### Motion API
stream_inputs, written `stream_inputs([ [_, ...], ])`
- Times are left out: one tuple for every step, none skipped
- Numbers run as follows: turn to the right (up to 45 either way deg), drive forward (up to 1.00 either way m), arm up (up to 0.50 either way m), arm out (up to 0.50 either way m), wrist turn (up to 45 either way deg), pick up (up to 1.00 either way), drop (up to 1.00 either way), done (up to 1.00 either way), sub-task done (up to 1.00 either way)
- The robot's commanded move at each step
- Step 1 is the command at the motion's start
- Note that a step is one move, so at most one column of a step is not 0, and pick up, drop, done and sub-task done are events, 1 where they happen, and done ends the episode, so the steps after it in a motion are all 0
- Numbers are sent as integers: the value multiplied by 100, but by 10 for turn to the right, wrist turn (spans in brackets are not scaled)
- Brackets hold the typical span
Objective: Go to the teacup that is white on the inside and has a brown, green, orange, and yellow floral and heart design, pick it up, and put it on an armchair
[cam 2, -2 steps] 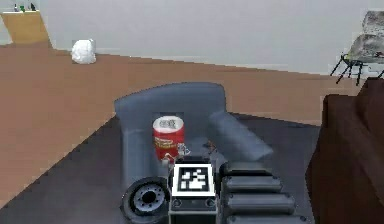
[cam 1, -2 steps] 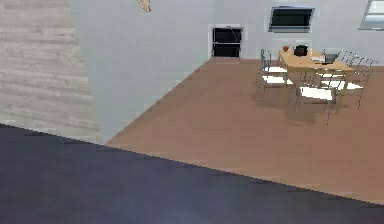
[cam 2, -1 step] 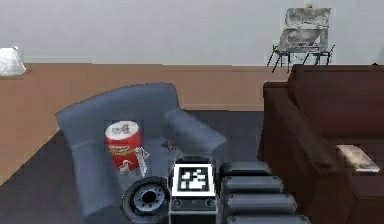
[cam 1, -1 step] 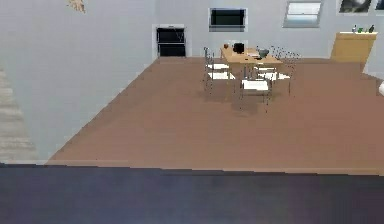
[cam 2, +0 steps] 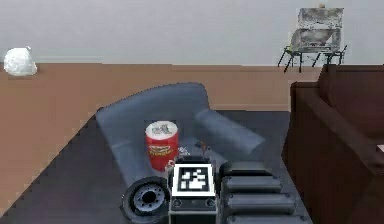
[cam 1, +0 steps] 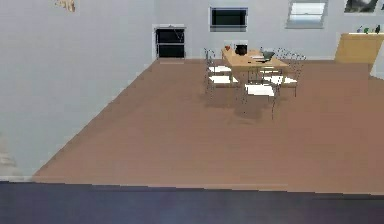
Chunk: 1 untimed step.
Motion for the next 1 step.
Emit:
stream_inputs([
  [60, 0, 0, 0, 0, 0, 0, 0, 0],
])
